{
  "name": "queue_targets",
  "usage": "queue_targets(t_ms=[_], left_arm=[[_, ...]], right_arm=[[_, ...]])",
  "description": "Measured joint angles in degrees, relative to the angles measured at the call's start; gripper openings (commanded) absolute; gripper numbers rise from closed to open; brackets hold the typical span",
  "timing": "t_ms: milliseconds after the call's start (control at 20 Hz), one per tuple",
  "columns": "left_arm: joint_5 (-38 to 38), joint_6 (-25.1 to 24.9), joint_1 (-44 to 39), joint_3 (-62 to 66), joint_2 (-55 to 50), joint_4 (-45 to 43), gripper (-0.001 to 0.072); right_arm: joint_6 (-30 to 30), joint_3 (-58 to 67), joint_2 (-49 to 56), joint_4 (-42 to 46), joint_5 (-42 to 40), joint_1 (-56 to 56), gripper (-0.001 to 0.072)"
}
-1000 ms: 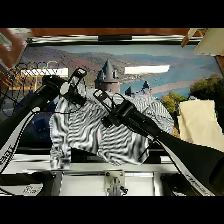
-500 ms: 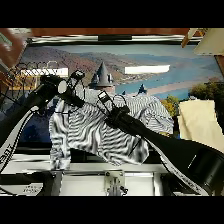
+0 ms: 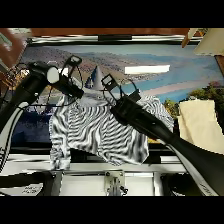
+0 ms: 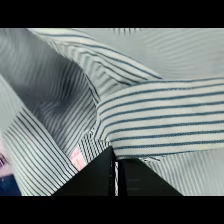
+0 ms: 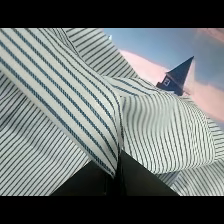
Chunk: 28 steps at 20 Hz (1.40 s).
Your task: Fold the shirts.
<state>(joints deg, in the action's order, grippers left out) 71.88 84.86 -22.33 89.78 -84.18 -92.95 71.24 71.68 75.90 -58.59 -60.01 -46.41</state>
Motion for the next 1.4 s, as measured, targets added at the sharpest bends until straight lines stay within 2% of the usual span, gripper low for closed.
queue_targets(t_ms=[100,250,400,550,800,1050,1150,1400], left_arm=[[4.13,-0.17,-0.44,6.95,1.88,1.99,0.0046],[9.29,-0.22,-2.05,17.57,5.31,7.63,0.0047],[12.72,0.11,-4.04,24.30,8.98,12.68,0.0047],[17.99,2.38,-5.01,26.64,11.47,14.64,0.0047],[24.74,4.33,-5.35,20.61,11.89,12.61,0.0047],[26.47,2.62,-4.85,9.35,8.24,10.62,0.0047],[25.55,1.49,-3.82,7.08,6.71,10.54,0.0047],[17.05,0.20,-0.17,5.05,4.61,11.63,0.0048]], right_arm=[[6.73,3.93,-5.20,-8.37,-4.09,2.91,0.0079],[12.50,12.09,-11.56,-21.42,-10.40,8.26,0.0081],[14.75,21.62,-15.41,-31.23,-15.78,13.09,0.0081],[15.56,28.26,-16.76,-36.48,-24.39,17.00,0.0080],[16.13,31.61,-11.50,-41.44,-37.18,20.06,0.0080],[18.16,32.26,2.23,-44.11,-41.72,20.74,0.0081],[19.65,32.33,6.99,-44.74,-42.29,20.83,0.0081],[22.08,32.41,12.33,-42.69,-41.62,20.85,0.0081]])
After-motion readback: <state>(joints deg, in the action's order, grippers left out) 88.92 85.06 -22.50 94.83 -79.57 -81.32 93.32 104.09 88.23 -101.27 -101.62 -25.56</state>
